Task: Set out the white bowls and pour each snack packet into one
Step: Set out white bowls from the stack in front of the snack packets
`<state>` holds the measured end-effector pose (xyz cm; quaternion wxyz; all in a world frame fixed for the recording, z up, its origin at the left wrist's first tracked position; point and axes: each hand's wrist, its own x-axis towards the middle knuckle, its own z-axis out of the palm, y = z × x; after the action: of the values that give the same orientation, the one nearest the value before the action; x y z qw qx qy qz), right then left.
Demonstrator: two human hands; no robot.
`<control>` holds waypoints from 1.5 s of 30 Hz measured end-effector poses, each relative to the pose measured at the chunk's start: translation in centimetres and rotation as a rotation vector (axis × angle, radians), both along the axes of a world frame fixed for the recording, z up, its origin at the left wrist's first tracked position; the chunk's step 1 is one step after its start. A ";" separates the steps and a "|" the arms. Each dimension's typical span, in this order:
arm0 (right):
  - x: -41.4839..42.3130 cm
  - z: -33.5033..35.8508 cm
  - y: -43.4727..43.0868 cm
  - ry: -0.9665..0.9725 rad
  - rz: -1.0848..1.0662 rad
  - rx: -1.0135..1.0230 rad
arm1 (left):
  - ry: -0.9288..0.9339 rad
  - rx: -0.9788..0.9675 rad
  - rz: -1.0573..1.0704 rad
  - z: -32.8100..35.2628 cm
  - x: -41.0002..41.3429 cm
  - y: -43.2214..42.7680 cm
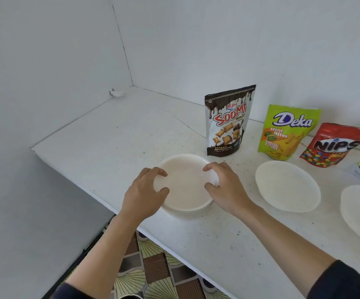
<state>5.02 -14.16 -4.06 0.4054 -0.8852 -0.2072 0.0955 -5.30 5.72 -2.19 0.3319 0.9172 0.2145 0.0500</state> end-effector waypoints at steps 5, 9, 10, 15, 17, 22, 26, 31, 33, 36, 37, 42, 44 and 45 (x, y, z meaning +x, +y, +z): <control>0.6 1.4 0.0 -0.032 0.006 0.031 | -0.018 0.025 -0.016 1.6 0.3 0.8; 1.4 3.8 -0.3 -0.066 -0.019 0.158 | -0.109 0.001 -0.043 4.0 1.3 0.2; 1.6 4.6 -0.6 -0.062 -0.036 0.202 | -0.133 -0.014 -0.050 4.8 1.7 -0.2; 2.4 7.9 -4.9 -0.060 -0.156 0.378 | -0.268 -0.105 -0.092 7.9 4.2 -4.3; 2.5 8.7 -8.3 -0.074 -0.227 0.415 | -0.306 -0.156 -0.145 8.8 5.1 -7.6; 1.9 9.9 -14.9 -0.064 -0.317 0.457 | -0.368 -0.318 -0.232 8.9 6.7 -13.2; 0.7 9.9 -23.5 -0.030 -0.411 0.445 | -0.325 -0.405 -0.346 8.2 8.3 -21.4; -1.0 8.8 -35.1 -0.102 -0.556 0.371 | -0.263 -0.509 -0.414 6.7 9.2 -33.0; -1.7 8.0 -39.2 -0.124 -0.609 0.363 | -0.216 -0.581 -0.434 5.8 9.2 -37.3; -2.7 6.2 -45.0 -0.118 -0.694 0.355 | -0.138 -0.656 -0.467 4.0 8.8 -43.4; -3.2 5.5 -46.7 -0.111 -0.723 0.351 | -0.122 -0.672 -0.479 3.3 8.6 -45.3; -5.2 1.3 -53.0 -0.086 -0.835 0.304 | -0.008 -0.633 -0.530 -1.3 7.2 -52.6; -5.6 -0.4 -54.4 -0.040 -0.864 0.267 | 0.028 -0.595 -0.546 -2.9 6.7 -54.5; -5.7 -1.2 -54.8 -0.013 -0.868 0.246 | 0.041 -0.574 -0.552 -3.6 6.6 -55.2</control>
<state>-0.70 -68.98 -5.22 0.5088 -0.8360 0.1711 -0.1142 1.30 -49.51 -5.74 0.5716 0.8110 -0.0283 -0.1214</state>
